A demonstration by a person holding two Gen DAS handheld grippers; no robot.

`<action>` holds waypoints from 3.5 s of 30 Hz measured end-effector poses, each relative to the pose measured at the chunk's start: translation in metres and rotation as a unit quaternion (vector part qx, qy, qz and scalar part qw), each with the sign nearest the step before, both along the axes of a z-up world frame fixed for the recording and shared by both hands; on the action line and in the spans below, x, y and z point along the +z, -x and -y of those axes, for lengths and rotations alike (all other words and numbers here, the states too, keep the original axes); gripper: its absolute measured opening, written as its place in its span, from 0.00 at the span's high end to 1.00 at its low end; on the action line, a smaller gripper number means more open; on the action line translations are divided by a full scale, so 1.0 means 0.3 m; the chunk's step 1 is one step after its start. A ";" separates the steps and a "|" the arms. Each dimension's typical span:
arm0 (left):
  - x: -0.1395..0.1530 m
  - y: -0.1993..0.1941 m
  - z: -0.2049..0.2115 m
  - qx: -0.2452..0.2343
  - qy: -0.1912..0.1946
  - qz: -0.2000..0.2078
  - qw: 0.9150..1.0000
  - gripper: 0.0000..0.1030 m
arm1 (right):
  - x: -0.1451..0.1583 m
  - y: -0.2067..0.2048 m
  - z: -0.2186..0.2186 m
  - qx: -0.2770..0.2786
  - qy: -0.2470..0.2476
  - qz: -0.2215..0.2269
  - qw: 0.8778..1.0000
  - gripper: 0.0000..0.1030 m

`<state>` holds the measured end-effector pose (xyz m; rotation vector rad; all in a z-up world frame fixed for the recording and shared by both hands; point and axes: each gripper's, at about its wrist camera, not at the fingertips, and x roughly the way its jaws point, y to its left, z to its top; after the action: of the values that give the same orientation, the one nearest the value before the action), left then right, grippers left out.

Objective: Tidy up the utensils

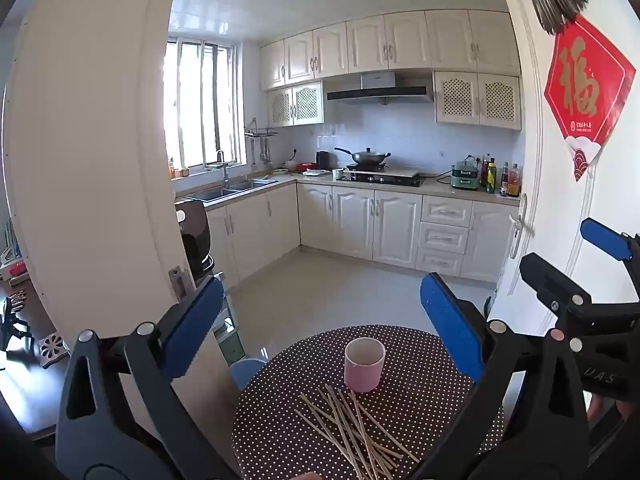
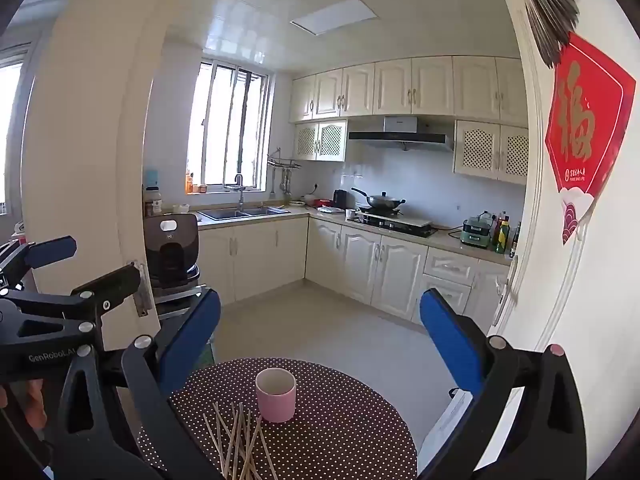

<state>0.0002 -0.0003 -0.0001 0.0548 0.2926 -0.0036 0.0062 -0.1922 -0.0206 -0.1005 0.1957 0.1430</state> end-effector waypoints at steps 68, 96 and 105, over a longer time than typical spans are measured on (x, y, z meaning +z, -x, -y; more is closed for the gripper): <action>0.000 0.008 -0.029 0.002 0.009 -0.003 1.000 0.06 | 0.009 0.000 -0.007 0.007 -0.003 0.000 1.000 0.07; -0.003 0.001 -0.026 0.002 0.008 -0.007 1.000 0.06 | 0.014 0.010 -0.007 0.006 -0.006 -0.002 1.000 0.07; -0.003 -0.001 -0.021 0.002 0.007 -0.008 1.000 0.06 | 0.016 0.008 -0.007 0.005 -0.005 -0.004 1.000 0.07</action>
<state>0.0004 0.0061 -0.0010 0.0395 0.3084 -0.0032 0.0039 -0.1900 -0.0158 -0.0914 0.2023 0.1535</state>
